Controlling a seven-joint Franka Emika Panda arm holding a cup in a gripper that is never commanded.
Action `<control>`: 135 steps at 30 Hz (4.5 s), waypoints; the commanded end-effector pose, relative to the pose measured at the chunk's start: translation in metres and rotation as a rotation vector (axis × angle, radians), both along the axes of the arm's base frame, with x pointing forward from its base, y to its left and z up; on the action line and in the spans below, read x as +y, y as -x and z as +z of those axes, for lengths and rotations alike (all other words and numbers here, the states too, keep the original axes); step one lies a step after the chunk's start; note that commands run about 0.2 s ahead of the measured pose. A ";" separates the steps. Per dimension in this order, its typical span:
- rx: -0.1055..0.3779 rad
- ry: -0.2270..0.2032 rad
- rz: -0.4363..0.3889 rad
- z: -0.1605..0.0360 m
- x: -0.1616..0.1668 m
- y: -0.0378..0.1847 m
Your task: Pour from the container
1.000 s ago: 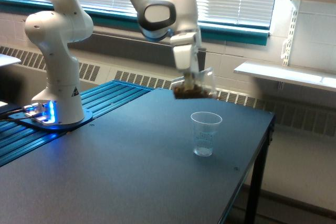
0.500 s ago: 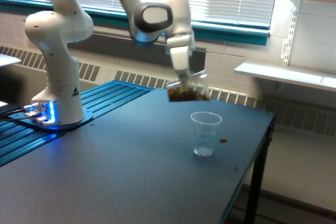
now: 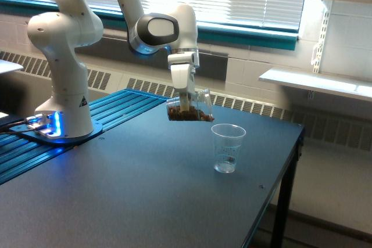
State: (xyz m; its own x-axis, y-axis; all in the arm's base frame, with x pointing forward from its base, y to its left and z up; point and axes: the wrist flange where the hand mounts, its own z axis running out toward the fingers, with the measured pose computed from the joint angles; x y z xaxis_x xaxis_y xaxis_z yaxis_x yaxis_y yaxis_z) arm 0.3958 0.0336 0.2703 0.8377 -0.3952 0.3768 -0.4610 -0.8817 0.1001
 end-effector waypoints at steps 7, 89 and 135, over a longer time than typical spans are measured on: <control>-0.046 -0.015 -0.055 0.016 0.002 -0.011; 0.088 0.215 0.029 0.036 0.019 -0.034; 0.148 0.298 0.058 0.072 0.006 -0.067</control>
State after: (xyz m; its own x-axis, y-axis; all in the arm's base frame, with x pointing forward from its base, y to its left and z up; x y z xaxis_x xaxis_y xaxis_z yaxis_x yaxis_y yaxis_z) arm 0.4650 0.0382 0.3401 0.9007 -0.2623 0.3462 -0.3951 -0.8260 0.4021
